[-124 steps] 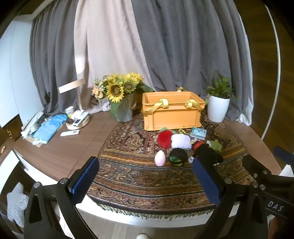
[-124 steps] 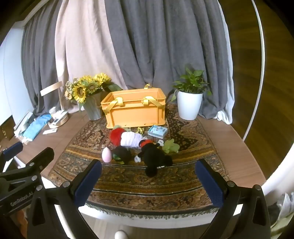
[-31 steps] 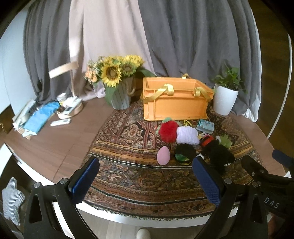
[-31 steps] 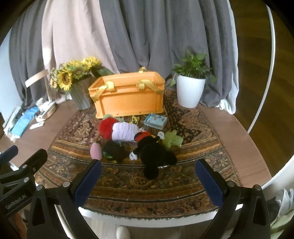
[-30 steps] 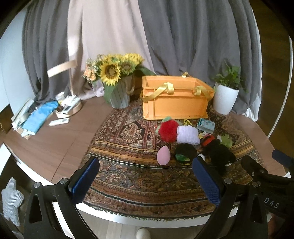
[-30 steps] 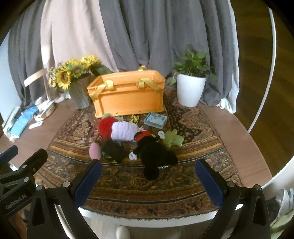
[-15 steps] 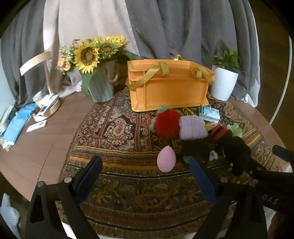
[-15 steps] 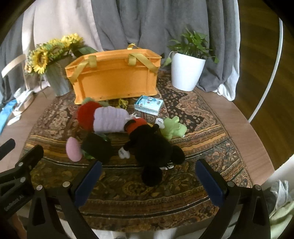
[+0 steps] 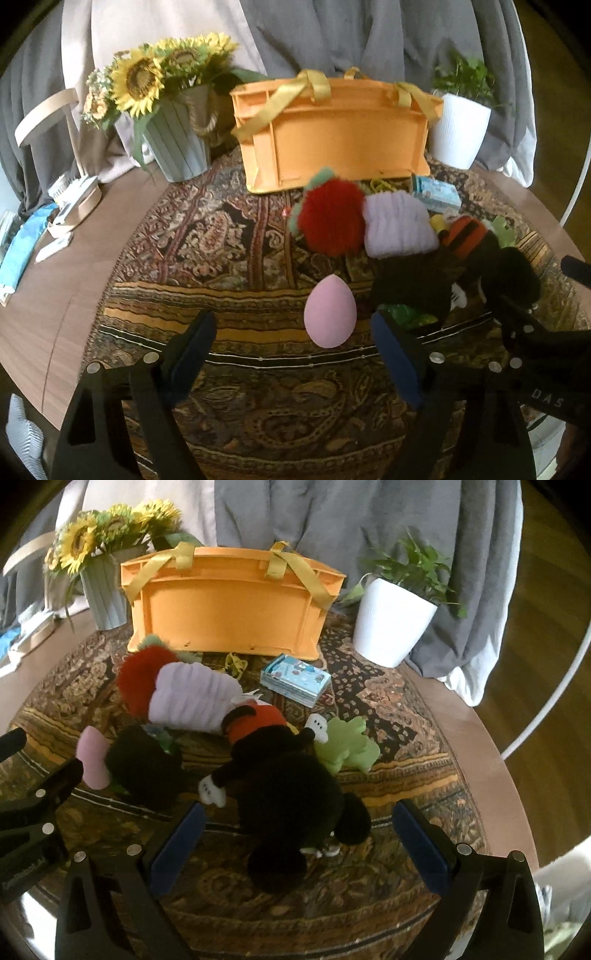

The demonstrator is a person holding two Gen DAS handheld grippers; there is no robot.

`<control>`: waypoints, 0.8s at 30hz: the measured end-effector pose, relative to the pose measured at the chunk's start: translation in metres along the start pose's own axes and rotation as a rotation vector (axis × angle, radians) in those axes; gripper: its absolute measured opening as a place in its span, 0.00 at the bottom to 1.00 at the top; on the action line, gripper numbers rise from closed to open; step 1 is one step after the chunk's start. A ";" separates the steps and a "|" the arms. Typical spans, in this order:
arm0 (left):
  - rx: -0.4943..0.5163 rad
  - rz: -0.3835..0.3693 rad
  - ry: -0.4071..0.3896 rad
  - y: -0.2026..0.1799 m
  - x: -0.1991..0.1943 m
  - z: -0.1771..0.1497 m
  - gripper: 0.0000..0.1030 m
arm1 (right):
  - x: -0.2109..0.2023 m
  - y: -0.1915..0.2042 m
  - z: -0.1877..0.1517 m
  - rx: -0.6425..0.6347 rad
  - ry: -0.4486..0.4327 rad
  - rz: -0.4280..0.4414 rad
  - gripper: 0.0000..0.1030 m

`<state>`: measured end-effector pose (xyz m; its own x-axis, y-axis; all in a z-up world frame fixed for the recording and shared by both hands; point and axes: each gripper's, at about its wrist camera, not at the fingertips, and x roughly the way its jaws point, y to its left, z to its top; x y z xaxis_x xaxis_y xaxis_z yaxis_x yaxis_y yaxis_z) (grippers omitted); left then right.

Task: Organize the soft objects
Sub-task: 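Move the left tool to the pink egg sponge while the right tool approaches the black Mickey plush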

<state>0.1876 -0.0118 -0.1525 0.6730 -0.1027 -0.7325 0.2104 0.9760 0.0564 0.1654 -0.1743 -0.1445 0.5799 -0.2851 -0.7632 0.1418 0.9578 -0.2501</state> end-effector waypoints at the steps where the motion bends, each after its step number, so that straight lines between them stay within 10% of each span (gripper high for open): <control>1: 0.000 0.003 0.006 -0.002 0.004 -0.001 0.82 | 0.003 0.001 0.000 -0.013 0.004 0.004 0.99; 15: 0.010 0.019 0.058 -0.014 0.036 0.000 0.65 | 0.036 0.003 -0.001 -0.067 0.023 0.027 0.94; 24: 0.004 -0.029 0.074 -0.017 0.046 0.001 0.44 | 0.045 0.001 -0.006 -0.056 0.061 0.045 0.70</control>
<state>0.2156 -0.0333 -0.1859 0.6123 -0.1162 -0.7820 0.2318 0.9721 0.0370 0.1869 -0.1866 -0.1820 0.5345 -0.2450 -0.8089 0.0706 0.9667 -0.2461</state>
